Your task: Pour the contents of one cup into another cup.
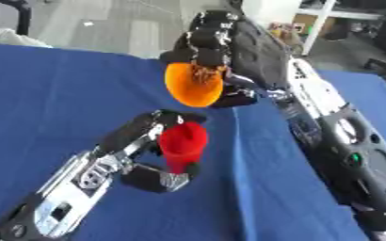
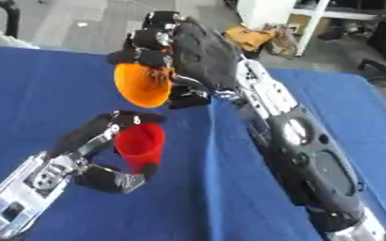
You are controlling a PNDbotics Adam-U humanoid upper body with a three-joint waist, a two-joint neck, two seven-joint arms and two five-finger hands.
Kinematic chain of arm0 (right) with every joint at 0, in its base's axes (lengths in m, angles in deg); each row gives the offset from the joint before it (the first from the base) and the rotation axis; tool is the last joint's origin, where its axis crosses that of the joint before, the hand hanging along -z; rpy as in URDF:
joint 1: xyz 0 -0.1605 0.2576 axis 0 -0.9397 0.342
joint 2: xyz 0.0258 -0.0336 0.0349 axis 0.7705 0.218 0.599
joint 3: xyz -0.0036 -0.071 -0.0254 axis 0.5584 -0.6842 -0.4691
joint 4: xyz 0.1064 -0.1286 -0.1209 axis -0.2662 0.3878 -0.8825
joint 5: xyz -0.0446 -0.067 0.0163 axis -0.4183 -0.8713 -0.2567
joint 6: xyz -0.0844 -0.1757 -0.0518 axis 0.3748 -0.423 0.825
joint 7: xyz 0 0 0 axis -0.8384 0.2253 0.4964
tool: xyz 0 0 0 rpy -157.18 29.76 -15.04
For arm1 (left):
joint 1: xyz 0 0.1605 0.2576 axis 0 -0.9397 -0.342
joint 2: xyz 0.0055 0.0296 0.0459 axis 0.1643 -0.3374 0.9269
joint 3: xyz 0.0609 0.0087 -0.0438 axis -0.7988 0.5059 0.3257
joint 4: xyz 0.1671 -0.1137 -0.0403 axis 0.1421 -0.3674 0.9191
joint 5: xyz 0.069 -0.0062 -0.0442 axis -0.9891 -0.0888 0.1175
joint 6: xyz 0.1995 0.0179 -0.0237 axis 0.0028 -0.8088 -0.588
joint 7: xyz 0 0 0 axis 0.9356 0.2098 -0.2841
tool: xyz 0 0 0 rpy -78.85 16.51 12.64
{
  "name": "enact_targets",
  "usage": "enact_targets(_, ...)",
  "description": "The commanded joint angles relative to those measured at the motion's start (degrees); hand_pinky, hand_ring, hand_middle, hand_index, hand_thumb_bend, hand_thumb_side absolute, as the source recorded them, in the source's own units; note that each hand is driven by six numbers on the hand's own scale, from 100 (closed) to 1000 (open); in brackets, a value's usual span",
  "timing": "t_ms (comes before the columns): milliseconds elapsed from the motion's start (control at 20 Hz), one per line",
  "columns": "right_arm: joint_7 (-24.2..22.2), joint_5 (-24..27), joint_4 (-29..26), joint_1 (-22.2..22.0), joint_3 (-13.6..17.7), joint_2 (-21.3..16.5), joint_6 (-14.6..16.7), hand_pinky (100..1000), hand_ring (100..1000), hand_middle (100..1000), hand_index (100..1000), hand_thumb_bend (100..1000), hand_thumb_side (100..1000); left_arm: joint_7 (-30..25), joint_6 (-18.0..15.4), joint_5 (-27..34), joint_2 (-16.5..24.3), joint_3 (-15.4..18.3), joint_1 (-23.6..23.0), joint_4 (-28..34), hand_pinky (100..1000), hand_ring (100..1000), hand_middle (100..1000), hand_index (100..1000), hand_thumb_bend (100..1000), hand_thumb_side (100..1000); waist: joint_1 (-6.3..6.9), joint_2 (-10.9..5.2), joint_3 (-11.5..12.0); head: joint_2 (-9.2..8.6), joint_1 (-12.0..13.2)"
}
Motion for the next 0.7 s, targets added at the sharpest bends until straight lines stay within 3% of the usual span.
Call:
enact_targets(50,5.99,-1.93,-1.68,1.16,0.25,-0.41,4.16,539,372,563,776,169,100,0.06,0.24,0.01,0.17,0.7,0.92,1.39,159,238,483,913,100,321,0.23,-1.18,-0.12,-0.29,-0.04)
enact_targets(700,11.62,-7.48,-1.61,1.08,0.49,-0.53,4.16,550,380,578,778,145,100,-0.02,0.77,0.59,0.42,0.86,1.05,1.99,160,239,483,913,100,324,0.04,-1.33,-0.07,-0.05,0.04)
